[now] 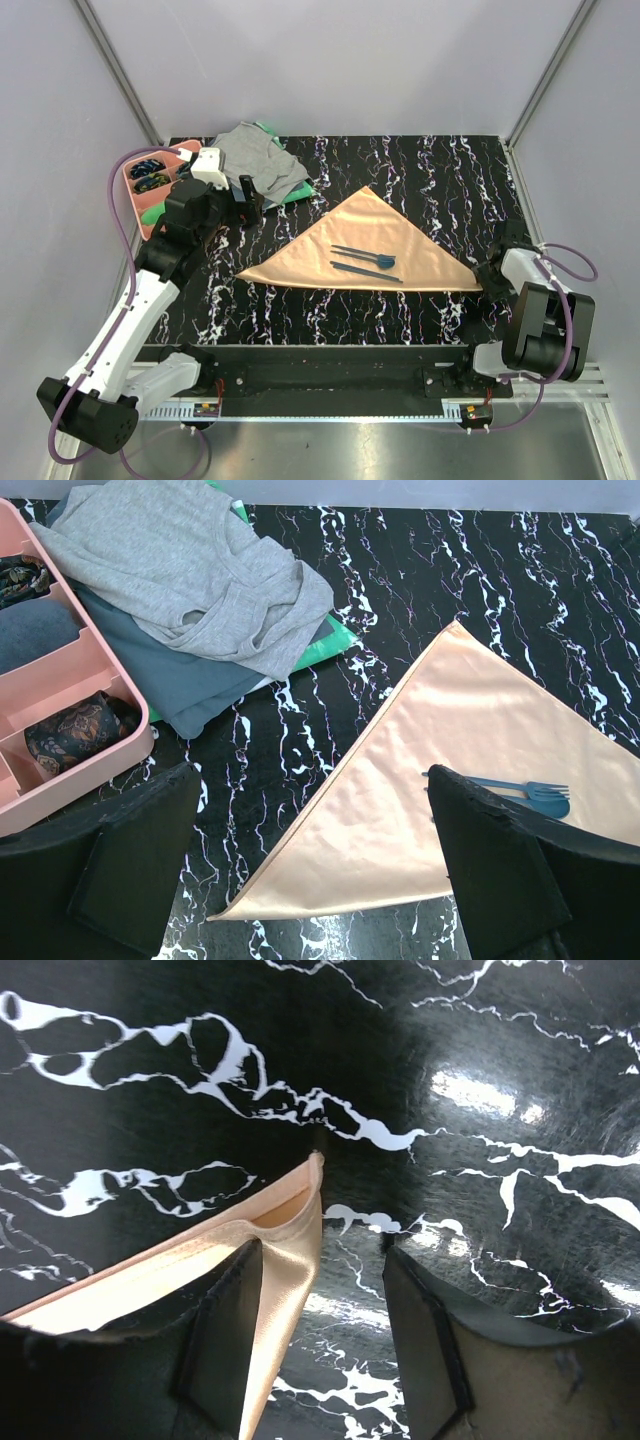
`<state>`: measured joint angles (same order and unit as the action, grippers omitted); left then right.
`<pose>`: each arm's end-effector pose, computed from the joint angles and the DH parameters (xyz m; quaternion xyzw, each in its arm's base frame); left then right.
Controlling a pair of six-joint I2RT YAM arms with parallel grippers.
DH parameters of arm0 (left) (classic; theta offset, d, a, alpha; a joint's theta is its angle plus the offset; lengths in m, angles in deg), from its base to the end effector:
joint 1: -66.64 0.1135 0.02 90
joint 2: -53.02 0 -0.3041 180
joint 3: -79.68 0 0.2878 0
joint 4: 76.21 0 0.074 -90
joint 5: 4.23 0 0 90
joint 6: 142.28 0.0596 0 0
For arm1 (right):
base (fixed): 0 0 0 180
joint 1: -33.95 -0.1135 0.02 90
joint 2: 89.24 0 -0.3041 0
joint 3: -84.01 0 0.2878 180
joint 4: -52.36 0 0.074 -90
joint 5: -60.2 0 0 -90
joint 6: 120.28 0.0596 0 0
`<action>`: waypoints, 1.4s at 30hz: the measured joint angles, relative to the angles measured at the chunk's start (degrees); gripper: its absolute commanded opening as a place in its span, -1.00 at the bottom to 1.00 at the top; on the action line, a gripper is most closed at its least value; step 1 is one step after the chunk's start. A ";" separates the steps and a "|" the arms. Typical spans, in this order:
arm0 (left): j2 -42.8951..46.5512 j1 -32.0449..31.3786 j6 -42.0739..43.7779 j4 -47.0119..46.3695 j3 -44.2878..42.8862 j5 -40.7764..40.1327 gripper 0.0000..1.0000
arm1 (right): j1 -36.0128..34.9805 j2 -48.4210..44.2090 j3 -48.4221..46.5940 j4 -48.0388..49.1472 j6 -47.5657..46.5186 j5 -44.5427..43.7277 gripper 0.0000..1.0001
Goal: Fold the napkin, place the utensils inside, and roll it up
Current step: Fold the napkin
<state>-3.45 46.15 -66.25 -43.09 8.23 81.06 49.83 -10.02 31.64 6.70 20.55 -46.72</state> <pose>0.2423 -0.0853 0.3999 0.0219 0.8091 -0.1419 0.5698 0.2446 -0.0876 0.1573 0.5562 0.8043 -0.0935 0.1871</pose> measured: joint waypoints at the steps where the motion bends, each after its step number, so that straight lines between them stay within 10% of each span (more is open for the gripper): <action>1: 0.00 0.00 0.00 0.00 0.00 0.00 0.97 | 0.00 0.17 0.17 0.07 0.17 -0.02 0.17; 15: 0.00 0.00 0.04 0.00 0.00 0.90 0.97 | 0.00 1.01 0.61 2.56 1.33 -1.14 0.03; 32: 0.00 0.00 0.11 -0.04 0.00 1.97 0.97 | 0.04 3.37 -0.24 8.76 -2.38 -0.79 -1.00; 42: 0.26 0.00 0.46 -0.20 0.00 1.95 0.97 | 0.04 1.40 -0.28 9.35 -7.21 0.55 -1.00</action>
<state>-3.19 46.15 -65.80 -43.29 8.23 83.01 49.87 -8.62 31.36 16.05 13.34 -46.18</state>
